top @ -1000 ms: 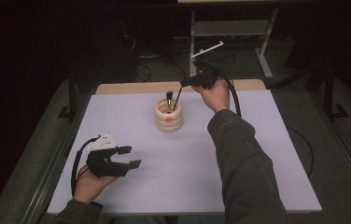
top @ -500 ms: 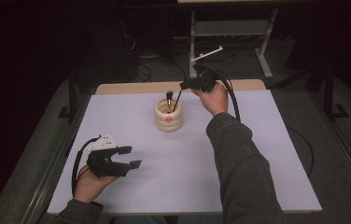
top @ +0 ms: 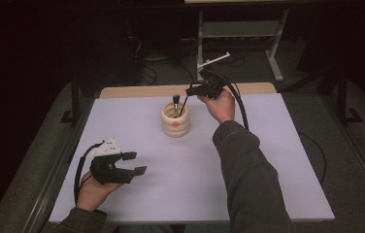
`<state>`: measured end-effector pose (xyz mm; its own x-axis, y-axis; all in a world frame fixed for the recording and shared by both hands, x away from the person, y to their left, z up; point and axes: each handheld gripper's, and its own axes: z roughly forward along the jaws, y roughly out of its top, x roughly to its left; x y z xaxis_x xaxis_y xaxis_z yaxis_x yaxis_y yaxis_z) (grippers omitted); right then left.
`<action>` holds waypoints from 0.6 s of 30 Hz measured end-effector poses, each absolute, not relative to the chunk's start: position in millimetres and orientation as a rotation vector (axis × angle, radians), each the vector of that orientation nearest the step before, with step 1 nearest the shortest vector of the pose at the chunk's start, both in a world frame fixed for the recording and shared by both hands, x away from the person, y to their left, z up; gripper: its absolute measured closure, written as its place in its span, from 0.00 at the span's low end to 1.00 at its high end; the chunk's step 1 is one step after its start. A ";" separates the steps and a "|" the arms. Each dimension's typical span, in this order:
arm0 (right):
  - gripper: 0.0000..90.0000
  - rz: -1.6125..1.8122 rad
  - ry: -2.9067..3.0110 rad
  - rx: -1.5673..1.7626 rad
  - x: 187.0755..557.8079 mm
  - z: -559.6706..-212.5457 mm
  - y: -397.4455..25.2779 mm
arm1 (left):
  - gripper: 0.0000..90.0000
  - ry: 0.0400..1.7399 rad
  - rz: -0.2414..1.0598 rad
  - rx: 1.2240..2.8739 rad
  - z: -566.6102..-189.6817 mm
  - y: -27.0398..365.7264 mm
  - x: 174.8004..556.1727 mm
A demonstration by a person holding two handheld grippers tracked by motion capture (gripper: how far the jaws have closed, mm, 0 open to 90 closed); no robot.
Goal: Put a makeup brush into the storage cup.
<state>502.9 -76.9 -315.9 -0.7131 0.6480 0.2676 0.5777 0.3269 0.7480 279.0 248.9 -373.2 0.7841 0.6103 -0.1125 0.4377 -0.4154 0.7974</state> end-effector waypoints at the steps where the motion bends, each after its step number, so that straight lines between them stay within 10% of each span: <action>1: 0.93 1.357 2.495 1.151 502.9 -316.9 -77.0 | 0.37 0.778 0.244 2.077 -373.2 249.0 279.2; 18: 0.62 1.439 2.457 1.159 487.9 -328.7 -94.0 | 0.37 0.789 0.254 2.073 -373.4 250.5 280.6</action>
